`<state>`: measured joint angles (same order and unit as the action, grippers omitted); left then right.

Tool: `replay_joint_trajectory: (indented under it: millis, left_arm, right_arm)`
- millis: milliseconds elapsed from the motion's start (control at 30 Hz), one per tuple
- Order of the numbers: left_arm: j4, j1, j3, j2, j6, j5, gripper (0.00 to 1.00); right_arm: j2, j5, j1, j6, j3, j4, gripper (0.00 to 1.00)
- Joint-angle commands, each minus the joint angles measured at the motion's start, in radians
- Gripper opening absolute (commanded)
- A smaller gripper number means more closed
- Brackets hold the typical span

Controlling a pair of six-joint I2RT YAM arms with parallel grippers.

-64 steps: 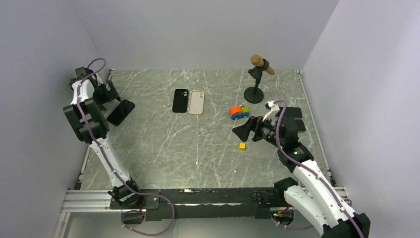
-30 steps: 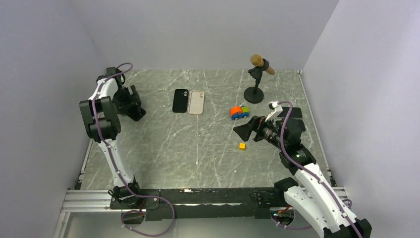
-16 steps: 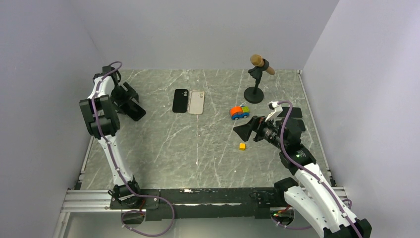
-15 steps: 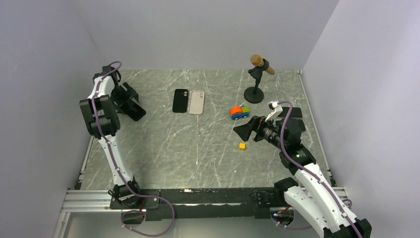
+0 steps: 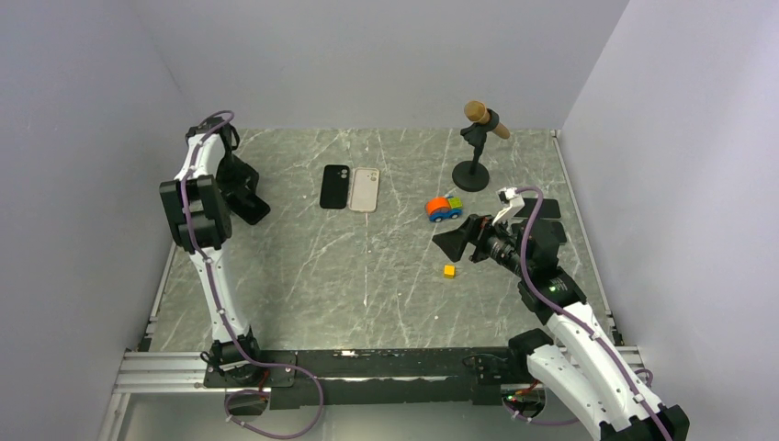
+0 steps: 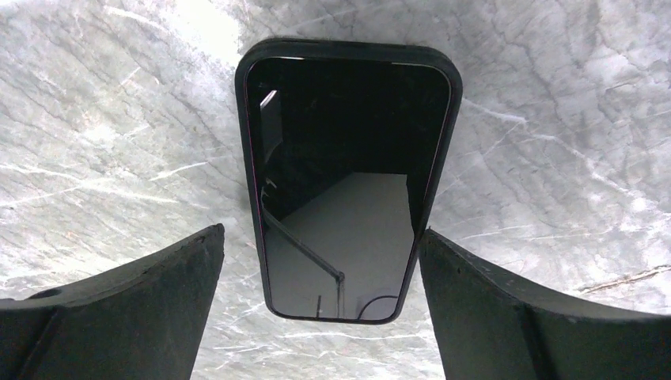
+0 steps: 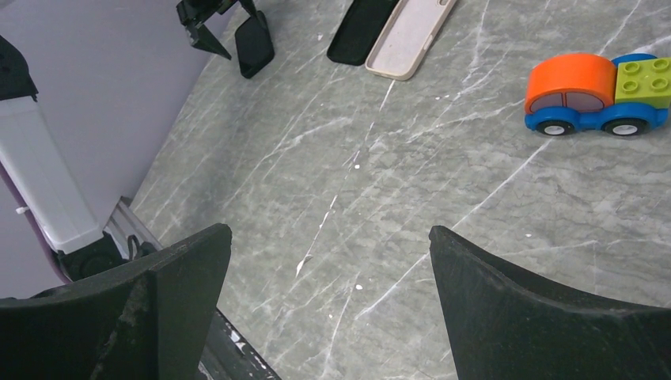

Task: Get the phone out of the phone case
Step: Pick up the phone at the center of the board.

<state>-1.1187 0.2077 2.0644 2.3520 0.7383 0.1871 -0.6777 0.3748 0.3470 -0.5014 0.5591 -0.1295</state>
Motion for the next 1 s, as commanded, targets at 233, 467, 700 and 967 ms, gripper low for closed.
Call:
replay_joint_trajectory:
  millis: [233,467,700,967]
  left_arm:
    - [0.019,0.011,-0.136,-0.047,0.131,-0.02,0.99]
    - [-0.029,0.011,-0.181,-0.042,0.207,0.002,0.77]
    - [0.065,0.012,-0.288,-0.16,0.155,-0.034,0.22]
    - [0.258,0.005,-0.575,-0.469,0.184,-0.255,0.0]
  right_arm:
    - [0.034,-0.029,0.003,0.001,0.03,0.003,0.99]
    - [0.036,-0.03,0.003,0.0,0.035,-0.005,0.99]
    - [0.016,-0.035,0.003,0.002,0.026,-0.009,1.0]
    - [-0.084,-0.116,0.014,-0.029,0.02,-0.005,0.95]
